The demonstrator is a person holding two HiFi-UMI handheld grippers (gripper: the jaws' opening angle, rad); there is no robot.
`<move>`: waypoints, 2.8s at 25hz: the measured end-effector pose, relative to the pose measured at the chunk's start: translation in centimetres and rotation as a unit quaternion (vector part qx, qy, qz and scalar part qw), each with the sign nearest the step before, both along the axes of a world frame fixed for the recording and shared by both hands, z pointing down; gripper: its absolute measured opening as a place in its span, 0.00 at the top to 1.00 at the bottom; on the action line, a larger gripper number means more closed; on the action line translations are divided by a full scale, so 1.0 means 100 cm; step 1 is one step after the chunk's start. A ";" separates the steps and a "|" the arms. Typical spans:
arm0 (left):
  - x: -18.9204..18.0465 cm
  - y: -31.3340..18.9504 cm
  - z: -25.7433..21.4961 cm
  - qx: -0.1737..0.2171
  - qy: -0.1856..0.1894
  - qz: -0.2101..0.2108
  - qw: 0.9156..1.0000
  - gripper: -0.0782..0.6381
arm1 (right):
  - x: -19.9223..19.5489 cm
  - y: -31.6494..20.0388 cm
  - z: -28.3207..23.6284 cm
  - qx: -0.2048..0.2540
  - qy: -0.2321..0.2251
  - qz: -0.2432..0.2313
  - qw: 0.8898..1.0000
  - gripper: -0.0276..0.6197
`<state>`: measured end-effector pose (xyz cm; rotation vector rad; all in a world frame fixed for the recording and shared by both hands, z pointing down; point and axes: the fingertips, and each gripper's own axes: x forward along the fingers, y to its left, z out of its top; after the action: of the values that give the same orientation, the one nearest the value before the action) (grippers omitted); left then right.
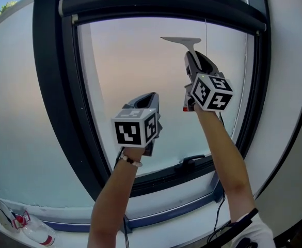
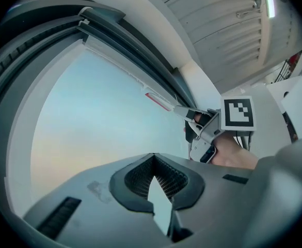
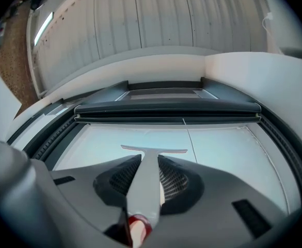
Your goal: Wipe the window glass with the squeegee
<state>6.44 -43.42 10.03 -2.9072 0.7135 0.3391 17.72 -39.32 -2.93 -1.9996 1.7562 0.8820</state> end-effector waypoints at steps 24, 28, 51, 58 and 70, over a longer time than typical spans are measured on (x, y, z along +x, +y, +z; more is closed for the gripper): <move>0.025 -0.017 0.059 -0.044 -0.007 0.019 0.999 0.89 | 0.018 -0.019 0.035 -0.037 0.021 0.045 0.998 0.82; 0.026 -0.015 0.080 -0.063 -0.012 0.023 0.998 0.89 | 0.020 -0.017 0.064 -0.050 0.018 0.045 0.998 0.82; 0.036 -0.003 0.181 -0.149 -0.034 0.032 0.988 0.89 | 0.033 -0.005 0.241 -0.141 -0.012 0.055 0.988 0.82; 0.039 -0.006 0.223 -0.180 -0.050 0.027 0.982 0.89 | 0.037 -0.004 0.296 -0.164 -0.034 0.049 0.985 0.82; 0.043 -0.003 0.261 -0.205 -0.066 0.025 0.976 0.89 | 0.039 -0.002 0.351 -0.198 -0.043 0.056 0.978 0.82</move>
<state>10.77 -43.75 36.18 -3.2974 0.7684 -0.0008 21.60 -39.55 32.13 -2.3622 1.9020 0.4927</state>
